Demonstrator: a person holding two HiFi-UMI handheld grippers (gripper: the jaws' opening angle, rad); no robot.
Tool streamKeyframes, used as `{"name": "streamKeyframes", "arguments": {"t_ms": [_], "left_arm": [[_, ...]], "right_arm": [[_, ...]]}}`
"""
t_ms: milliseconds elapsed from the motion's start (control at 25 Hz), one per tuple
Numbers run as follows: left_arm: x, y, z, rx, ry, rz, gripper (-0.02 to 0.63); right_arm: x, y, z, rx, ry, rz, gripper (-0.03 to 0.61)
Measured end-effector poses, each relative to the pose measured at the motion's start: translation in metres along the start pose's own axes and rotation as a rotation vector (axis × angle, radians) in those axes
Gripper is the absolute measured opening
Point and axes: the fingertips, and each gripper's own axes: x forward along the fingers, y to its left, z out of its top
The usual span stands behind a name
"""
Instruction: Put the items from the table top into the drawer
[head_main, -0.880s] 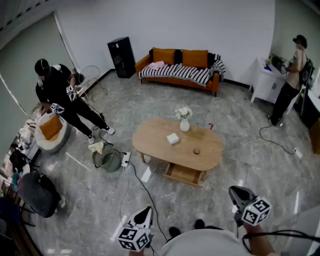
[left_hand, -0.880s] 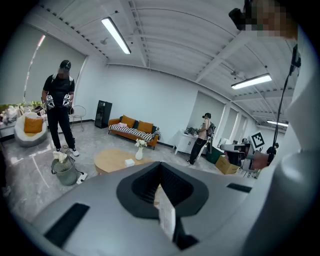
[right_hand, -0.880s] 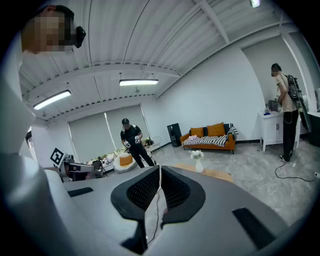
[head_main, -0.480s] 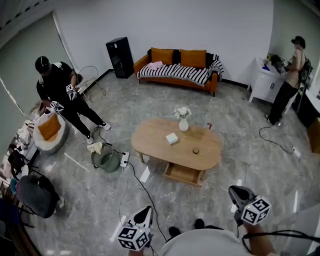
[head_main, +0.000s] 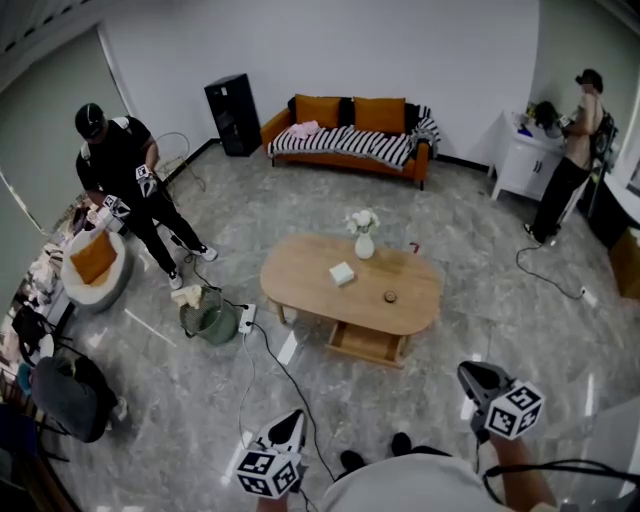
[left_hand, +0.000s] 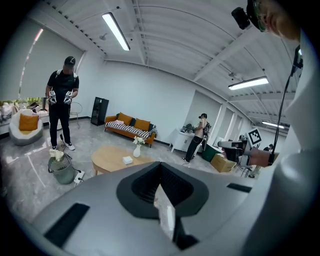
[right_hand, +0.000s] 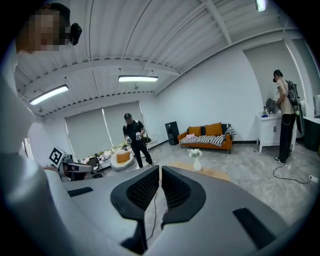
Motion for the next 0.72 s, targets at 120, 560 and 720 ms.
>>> {"name": "streamKeyframes", "arguments": {"t_ms": [120,560,720], "left_arm": [[-0.004,0.004,0.001,0.008,0.0,-0.017,0.002],[-0.026,0.016,-0.008,-0.002,0.007,-0.106,0.002],[-0.029,0.025,-0.01,-0.002,0.01,-0.105,0.002]], "right_arm": [[0.0,0.01,-0.006,0.001,0.012,-0.002,0.041],[0.003,0.055,-0.038,0.026,0.053,-0.017,0.043],[0.003,0.059,-0.047,0.04,0.058,-0.027,0.041]]}}
